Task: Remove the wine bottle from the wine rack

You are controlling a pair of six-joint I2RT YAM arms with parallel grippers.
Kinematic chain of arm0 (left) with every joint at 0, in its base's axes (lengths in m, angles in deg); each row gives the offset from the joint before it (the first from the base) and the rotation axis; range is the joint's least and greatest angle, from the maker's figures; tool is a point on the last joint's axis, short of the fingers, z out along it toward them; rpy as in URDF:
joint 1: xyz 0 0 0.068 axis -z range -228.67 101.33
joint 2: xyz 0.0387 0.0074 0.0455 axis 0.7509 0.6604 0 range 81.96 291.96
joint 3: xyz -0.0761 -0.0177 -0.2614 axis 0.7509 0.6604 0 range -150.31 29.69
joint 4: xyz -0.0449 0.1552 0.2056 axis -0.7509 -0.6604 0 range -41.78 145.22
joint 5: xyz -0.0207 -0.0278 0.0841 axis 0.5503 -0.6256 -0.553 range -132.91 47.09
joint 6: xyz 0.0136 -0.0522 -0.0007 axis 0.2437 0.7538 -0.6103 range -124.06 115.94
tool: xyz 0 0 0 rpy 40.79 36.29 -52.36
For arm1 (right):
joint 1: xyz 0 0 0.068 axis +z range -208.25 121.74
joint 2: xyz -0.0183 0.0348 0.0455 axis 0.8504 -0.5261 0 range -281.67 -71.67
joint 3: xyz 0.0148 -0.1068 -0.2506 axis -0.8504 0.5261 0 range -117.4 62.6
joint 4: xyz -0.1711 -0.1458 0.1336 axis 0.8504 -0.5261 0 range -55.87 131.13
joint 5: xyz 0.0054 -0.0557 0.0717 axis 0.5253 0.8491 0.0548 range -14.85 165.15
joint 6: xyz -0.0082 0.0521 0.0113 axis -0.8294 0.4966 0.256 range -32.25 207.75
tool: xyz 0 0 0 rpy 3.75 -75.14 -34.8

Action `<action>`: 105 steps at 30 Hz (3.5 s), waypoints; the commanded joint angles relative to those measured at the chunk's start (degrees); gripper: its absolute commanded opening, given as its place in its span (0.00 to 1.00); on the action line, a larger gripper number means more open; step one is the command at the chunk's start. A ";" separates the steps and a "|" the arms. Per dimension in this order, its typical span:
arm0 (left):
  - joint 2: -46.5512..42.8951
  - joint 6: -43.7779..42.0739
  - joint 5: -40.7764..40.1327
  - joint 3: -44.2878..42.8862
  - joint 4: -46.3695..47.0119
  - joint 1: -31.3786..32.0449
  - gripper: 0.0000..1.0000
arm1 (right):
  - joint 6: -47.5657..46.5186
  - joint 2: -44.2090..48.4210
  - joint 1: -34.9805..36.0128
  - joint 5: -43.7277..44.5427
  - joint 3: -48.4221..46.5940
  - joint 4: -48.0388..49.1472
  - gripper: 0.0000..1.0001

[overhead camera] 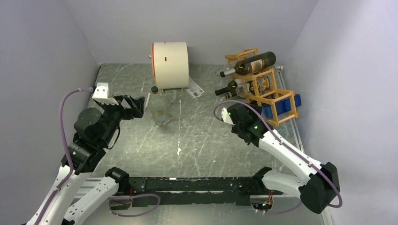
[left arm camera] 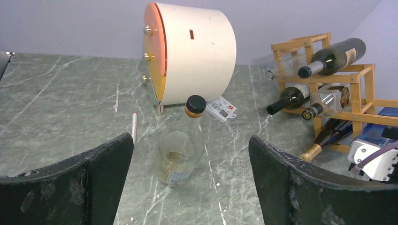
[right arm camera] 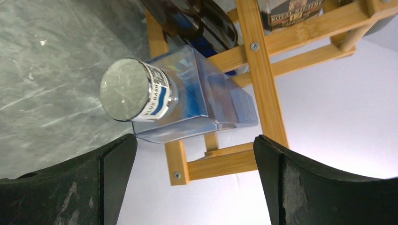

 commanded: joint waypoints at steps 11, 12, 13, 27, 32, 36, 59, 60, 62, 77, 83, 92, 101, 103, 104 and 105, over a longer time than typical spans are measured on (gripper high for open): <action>-1.70 -0.12 1.41 0.66 1.51 -0.37 0.96 | -13.35 -4.51 -4.43 -5.47 0.50 7.53 0.99; -1.90 -0.10 1.36 0.85 1.71 -0.37 0.96 | -13.37 -4.35 -4.44 -5.86 0.98 7.51 0.99; -1.98 -0.13 1.39 1.13 1.97 -0.42 0.96 | -13.64 -4.14 -4.45 -5.92 1.59 7.80 0.99; -1.66 -0.40 1.71 0.84 1.98 -0.37 0.96 | -14.69 -5.54 -6.20 -3.46 5.52 11.10 0.99; -2.15 -0.15 1.64 0.98 1.95 -0.38 0.96 | -18.11 -5.80 -7.12 -1.57 7.90 17.64 1.00; -2.18 -0.23 1.54 0.59 1.73 -0.42 0.96 | -20.67 -6.71 -7.55 -0.79 8.97 21.83 1.00; -2.20 0.12 1.93 1.23 1.98 -0.38 0.96 | -15.17 -4.81 1.66 -0.06 12.39 14.77 0.45; -2.23 0.24 1.93 1.29 1.87 -0.40 0.96 | -13.75 -5.22 3.10 0.17 12.41 14.08 0.43; -2.32 0.23 1.78 1.24 1.66 -0.39 0.96 | -9.48 -6.53 6.55 0.97 12.01 12.15 0.37; -1.35 1.48 2.16 0.85 1.25 -0.37 0.96 | 19.05 -13.98 28.66 8.04 -0.28 -4.01 0.00; -0.70 2.46 2.65 0.85 1.36 -0.38 0.96 | 27.30 -14.93 34.86 9.19 -5.13 -10.96 0.00; -0.29 3.25 3.06 0.83 1.35 -0.38 0.96 | 39.85 -14.34 44.00 7.73 -10.96 -22.90 0.00; 0.46 4.17 3.60 0.58 1.17 -0.37 0.96 | 48.62 -12.95 52.46 5.89 -14.93 -29.85 0.00; 0.75 4.40 3.89 0.46 1.06 -0.39 0.96 | 48.52 -12.59 53.44 5.38 -15.86 -29.47 0.00; 0.99 4.46 4.08 0.41 1.08 -0.39 0.96 | 48.07 -12.43 53.85 4.67 -16.65 -28.98 0.00; 1.15 4.51 4.06 0.27 1.03 -0.40 0.96 | 47.26 -12.23 54.23 4.09 -17.55 -28.22 0.00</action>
